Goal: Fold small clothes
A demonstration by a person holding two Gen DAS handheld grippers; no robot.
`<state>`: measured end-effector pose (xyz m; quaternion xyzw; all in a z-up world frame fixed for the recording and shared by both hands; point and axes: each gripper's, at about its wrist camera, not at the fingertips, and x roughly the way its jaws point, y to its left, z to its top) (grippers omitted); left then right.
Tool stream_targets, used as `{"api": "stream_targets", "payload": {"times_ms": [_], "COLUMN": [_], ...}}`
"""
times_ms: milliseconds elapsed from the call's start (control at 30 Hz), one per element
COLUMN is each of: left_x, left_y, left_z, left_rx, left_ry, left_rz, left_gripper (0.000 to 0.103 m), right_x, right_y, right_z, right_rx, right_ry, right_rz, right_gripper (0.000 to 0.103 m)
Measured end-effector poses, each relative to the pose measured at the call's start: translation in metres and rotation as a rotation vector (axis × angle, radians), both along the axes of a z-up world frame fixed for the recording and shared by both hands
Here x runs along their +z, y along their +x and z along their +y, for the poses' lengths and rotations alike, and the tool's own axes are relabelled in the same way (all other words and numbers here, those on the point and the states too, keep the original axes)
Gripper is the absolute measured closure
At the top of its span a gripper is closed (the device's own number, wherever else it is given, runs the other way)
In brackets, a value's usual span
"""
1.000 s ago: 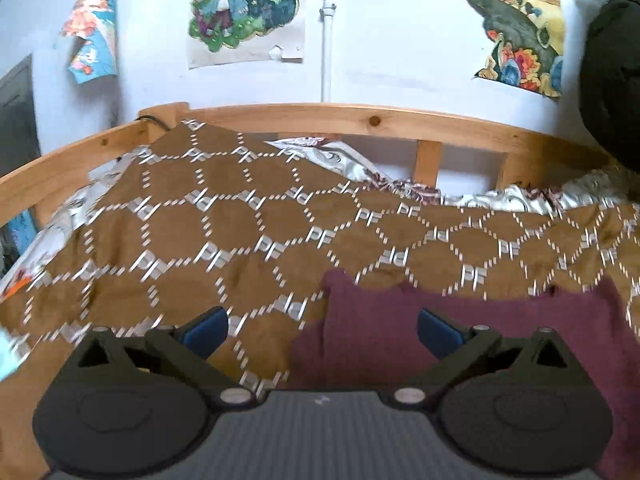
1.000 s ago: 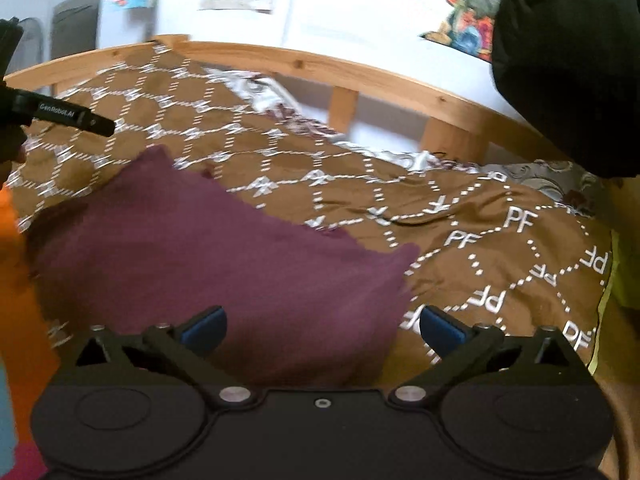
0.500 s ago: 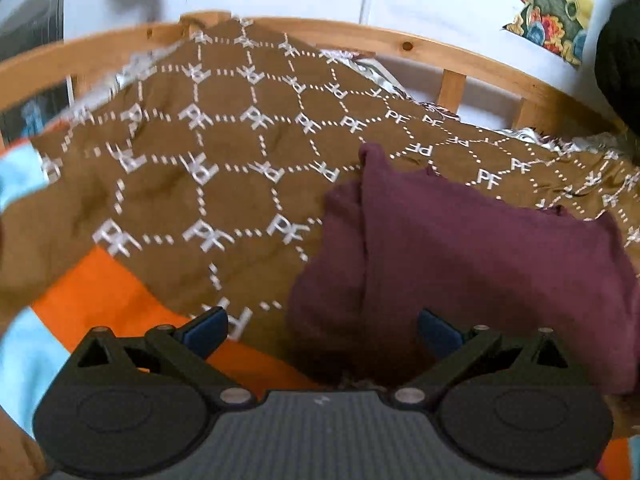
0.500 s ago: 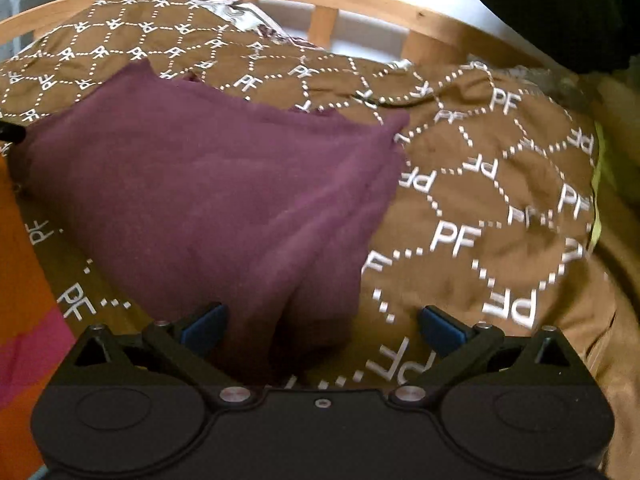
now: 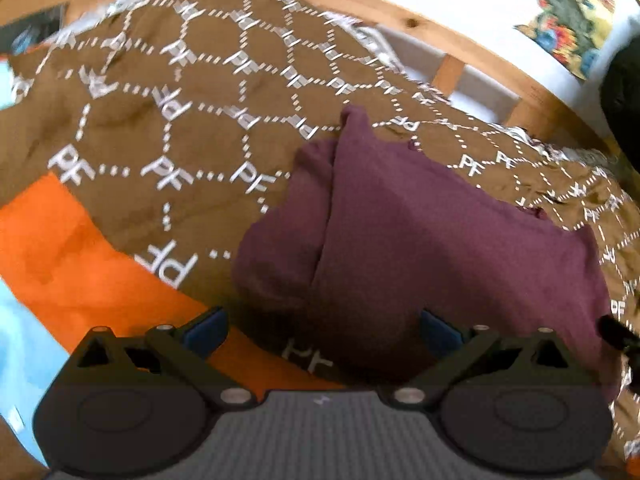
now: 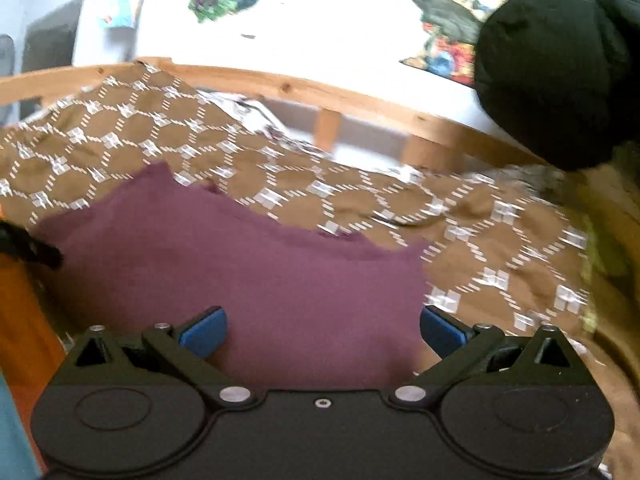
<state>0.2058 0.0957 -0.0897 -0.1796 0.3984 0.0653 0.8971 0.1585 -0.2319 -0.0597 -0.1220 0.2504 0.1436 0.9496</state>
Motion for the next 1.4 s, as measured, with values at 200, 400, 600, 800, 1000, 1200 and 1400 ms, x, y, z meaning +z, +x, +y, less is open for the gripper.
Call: {"api": "stream_targets", "payload": {"times_ms": [200,400,600,800,1000,1200,1400], "left_x": [-0.001,-0.002,-0.006,-0.008,-0.008,-0.011,-0.009], "left_y": [0.004,0.008,0.008,0.008,0.008,0.02,0.026], "left_z": [0.003,0.003,0.005,0.004,0.017,0.022,0.019], "left_rx": [0.021,0.015,0.017,0.028,0.066,0.04,0.047], "left_ry": [-0.025,-0.041,-0.049,-0.056,-0.121,-0.087,-0.07], "left_rz": [0.032,0.048,0.055,0.054,0.027,0.015,0.036], "left_gripper": [0.001,0.0,0.0,0.0,0.0,0.0,0.001], "right_x": [-0.018,-0.027,-0.019,-0.029,-0.046,-0.052,-0.051], "right_y": [0.023,0.026,0.026,0.026,0.029,0.029,0.03], "right_z": [0.033,0.039,0.033,0.046,0.055,0.055,0.055], "right_rx": [0.023,0.011,-0.054,-0.077,-0.091,-0.088,-0.087], "right_ry": [0.029,0.029,0.127,0.095,0.079,0.077,0.072], "right_rz": [0.089,0.121,0.109,0.133,0.181,0.191,0.196], "right_gripper": [0.001,0.001,0.001,0.001,0.001,0.001,0.001]}}
